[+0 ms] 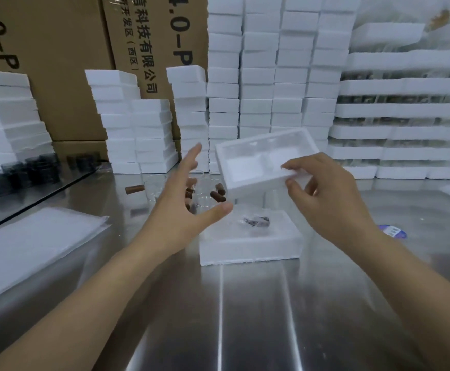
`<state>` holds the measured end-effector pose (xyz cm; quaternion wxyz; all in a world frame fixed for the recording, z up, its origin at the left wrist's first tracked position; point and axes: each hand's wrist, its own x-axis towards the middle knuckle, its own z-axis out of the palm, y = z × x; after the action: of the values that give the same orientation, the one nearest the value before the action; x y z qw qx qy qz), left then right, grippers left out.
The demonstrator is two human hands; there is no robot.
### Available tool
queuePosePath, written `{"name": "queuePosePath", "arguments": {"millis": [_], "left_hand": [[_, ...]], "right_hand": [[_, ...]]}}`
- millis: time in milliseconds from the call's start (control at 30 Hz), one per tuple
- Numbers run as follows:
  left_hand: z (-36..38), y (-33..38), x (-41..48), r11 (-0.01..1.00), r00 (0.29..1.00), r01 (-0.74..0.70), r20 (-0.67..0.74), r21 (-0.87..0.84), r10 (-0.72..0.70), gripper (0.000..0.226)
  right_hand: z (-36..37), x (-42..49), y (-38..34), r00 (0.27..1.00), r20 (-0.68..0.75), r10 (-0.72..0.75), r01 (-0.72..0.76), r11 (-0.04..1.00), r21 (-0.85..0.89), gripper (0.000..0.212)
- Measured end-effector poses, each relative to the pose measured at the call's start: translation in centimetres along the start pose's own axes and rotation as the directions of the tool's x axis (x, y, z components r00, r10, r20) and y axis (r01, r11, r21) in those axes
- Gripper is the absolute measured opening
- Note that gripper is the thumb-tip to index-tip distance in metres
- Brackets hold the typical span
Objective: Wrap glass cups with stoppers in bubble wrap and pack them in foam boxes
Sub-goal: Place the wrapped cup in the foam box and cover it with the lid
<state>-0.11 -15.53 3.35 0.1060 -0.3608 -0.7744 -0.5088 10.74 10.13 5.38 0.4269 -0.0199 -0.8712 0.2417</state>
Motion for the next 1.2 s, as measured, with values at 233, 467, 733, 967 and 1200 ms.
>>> {"name": "queuePosePath", "arguments": {"millis": [233, 467, 733, 967, 1200], "left_hand": [[-0.3, 0.6, -0.1, 0.950, 0.944, -0.237, -0.183, 0.205, 0.275, 0.065], [-0.5, 2.7, 0.2, 0.953, 0.984, 0.040, -0.154, -0.301, -0.090, 0.050], [-0.3, 3.2, 0.1, 0.944, 0.952, 0.305, 0.005, -0.121, -0.307, 0.113], [-0.7, 3.7, -0.2, 0.952, 0.938, 0.297, -0.163, -0.078, -0.306, 0.126], [-0.2, 2.8, 0.4, 0.936, 0.922, 0.314, -0.184, -0.158, -0.340, 0.041]], "right_hand": [[0.1, -0.5, -2.8, 0.992, 0.012, -0.126, 0.125, 0.991, 0.057, 0.029], [-0.6, 0.0, -2.2, 0.986, -0.139, -0.089, 0.117, 0.970, 0.214, 0.083], [-1.2, 0.2, -2.9, 0.998, -0.059, -0.018, 0.044, 0.882, 0.470, 0.068], [-1.7, 0.8, -2.9, 0.989, -0.061, 0.134, -0.075, 0.817, 0.572, 0.033], [-0.7, 1.5, -1.0, 0.829, 0.311, 0.466, -0.554, 0.599, 0.579, 0.028]]}}
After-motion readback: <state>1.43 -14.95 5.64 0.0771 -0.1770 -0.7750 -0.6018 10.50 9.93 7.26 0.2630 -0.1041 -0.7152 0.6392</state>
